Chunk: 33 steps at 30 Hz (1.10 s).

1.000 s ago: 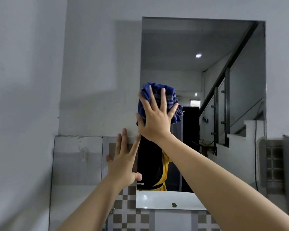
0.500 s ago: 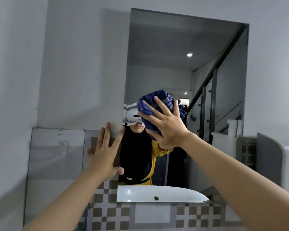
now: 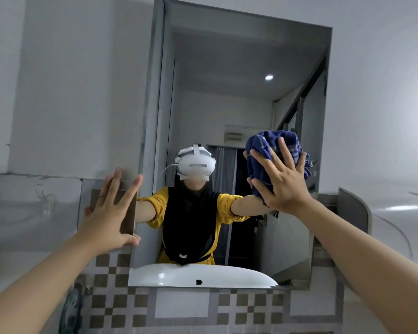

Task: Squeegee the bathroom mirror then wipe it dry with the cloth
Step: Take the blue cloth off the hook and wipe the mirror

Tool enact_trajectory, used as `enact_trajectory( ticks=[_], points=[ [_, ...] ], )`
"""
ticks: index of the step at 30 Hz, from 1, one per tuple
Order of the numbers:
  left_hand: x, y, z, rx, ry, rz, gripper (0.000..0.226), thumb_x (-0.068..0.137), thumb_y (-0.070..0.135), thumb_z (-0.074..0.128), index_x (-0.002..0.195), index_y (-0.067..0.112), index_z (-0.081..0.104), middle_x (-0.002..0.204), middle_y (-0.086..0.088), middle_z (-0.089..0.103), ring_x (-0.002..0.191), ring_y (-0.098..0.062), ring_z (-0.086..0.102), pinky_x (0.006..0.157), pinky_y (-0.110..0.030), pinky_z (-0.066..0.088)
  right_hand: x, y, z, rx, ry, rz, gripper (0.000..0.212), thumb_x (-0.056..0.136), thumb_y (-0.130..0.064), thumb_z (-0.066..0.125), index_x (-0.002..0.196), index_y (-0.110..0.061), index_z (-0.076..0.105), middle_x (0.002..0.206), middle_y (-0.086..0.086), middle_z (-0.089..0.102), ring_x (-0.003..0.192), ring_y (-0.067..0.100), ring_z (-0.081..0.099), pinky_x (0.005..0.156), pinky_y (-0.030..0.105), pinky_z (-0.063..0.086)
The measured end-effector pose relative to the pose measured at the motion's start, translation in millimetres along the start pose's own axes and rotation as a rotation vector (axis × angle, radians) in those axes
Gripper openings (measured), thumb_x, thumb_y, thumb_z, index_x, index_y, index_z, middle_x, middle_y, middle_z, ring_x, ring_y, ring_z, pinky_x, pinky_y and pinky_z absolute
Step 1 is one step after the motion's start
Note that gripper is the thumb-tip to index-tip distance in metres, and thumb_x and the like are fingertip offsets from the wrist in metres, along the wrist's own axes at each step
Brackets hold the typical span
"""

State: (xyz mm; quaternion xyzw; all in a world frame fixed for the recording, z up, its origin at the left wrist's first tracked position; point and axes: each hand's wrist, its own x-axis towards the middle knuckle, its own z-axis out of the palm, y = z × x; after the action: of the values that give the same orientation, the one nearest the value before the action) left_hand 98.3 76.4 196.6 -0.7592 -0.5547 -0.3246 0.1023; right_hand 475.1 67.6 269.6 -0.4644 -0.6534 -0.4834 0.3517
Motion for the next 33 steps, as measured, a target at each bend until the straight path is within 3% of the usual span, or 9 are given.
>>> enact_trajectory(
  ticks=[4, 8, 11, 15, 21, 27, 31, 33],
  points=[
    [-0.5, 1.4, -0.1, 0.022, -0.002, -0.027, 0.144, 0.052, 0.042, 0.087, 0.13, 0.055, -0.032, 0.139, 0.014, -0.051, 0.133, -0.018, -0.038, 0.103, -0.072, 0.017, -13.6, 17.3, 0.1, 0.04, 0.042, 0.114, 0.064, 0.088, -0.058, 0.033, 0.147, -0.034, 0.024, 0.157, 0.003, 0.029, 0.148, 0.029, 0.004, 0.108, 0.073, 0.003],
    [0.1, 2.6, 0.3, 0.035, -0.004, -0.043, 0.145, 0.051, 0.041, 0.088, 0.13, 0.054, -0.033, 0.139, 0.013, -0.051, 0.135, -0.019, -0.037, 0.105, -0.071, 0.018, -28.6, 18.2, 3.6, 0.14, 0.1, 0.349, 0.066, 0.084, -0.058, 0.035, 0.146, -0.035, 0.026, 0.159, -0.001, 0.024, 0.149, 0.025, -0.003, 0.109, 0.071, -0.003],
    [0.2, 0.6, 0.7, 0.048, 0.0, -0.043, 0.144, 0.053, 0.041, 0.087, 0.13, 0.053, -0.034, 0.14, 0.011, -0.05, 0.136, -0.02, -0.036, 0.105, -0.069, 0.018, -39.0, 3.8, 8.2, 0.23, 0.13, 0.536, 0.067, 0.083, -0.058, 0.037, 0.145, -0.039, 0.021, 0.16, -0.003, 0.021, 0.148, 0.02, -0.008, 0.109, 0.071, -0.003],
    [-5.8, -7.5, -3.8, 0.058, 0.019, -0.051, 0.143, 0.054, 0.041, 0.087, 0.131, 0.052, -0.033, 0.142, 0.009, -0.049, 0.137, -0.022, -0.034, 0.105, -0.07, 0.017, -44.2, -34.1, 14.7, 0.3, 0.151, 0.664, 0.069, 0.084, -0.049, 0.045, 0.146, -0.042, 0.016, 0.16, -0.002, 0.018, 0.147, 0.019, -0.013, 0.108, 0.072, -0.001],
    [1.1, 1.7, 3.9, 0.038, 0.033, -0.008, 0.143, 0.055, 0.039, 0.087, 0.132, 0.051, -0.033, 0.143, 0.005, -0.047, 0.136, -0.024, -0.034, 0.104, -0.071, 0.018, -39.0, -72.4, 24.3, 0.346, 0.135, 0.812, 0.066, 0.086, -0.05, 0.039, 0.147, -0.037, 0.018, 0.161, 0.001, 0.012, 0.146, 0.021, -0.018, 0.105, 0.072, -0.01],
    [-9.9, -3.7, 14.6, 0.08, 0.119, 0.045, 0.131, 0.065, 0.043, 0.079, 0.132, 0.049, -0.033, 0.149, 0.002, -0.039, 0.142, -0.028, -0.02, 0.106, -0.07, 0.02, -19.0, -133.2, 28.4, 0.376, 0.039, 0.71, 0.065, 0.088, -0.055, 0.034, 0.148, -0.042, 0.012, 0.163, -0.004, 0.001, 0.145, 0.022, -0.023, 0.104, 0.071, -0.013],
    [-25.8, -17.5, 25.7, 0.115, 0.163, 0.108, 0.115, 0.072, 0.052, 0.069, 0.135, 0.05, -0.028, 0.154, -0.001, -0.029, 0.145, -0.031, -0.006, 0.103, -0.07, 0.028, -0.7, -178.7, 30.2, 0.391, 0.023, 0.682, 0.061, 0.09, -0.051, 0.038, 0.146, -0.041, 0.018, 0.162, -0.006, 0.002, 0.145, 0.024, -0.022, 0.105, 0.072, -0.012],
    [-30.4, -21.4, 31.1, 0.131, 0.145, 0.126, 0.112, 0.072, 0.057, 0.065, 0.136, 0.049, -0.026, 0.152, 0.0, -0.034, 0.144, -0.029, -0.009, 0.105, -0.069, 0.026, 8.8, -198.7, 31.8, 0.401, -0.003, 0.64, 0.061, 0.09, -0.051, 0.037, 0.147, -0.042, 0.017, 0.162, -0.007, -0.001, 0.145, 0.023, -0.023, 0.106, 0.072, -0.012]
  ],
)
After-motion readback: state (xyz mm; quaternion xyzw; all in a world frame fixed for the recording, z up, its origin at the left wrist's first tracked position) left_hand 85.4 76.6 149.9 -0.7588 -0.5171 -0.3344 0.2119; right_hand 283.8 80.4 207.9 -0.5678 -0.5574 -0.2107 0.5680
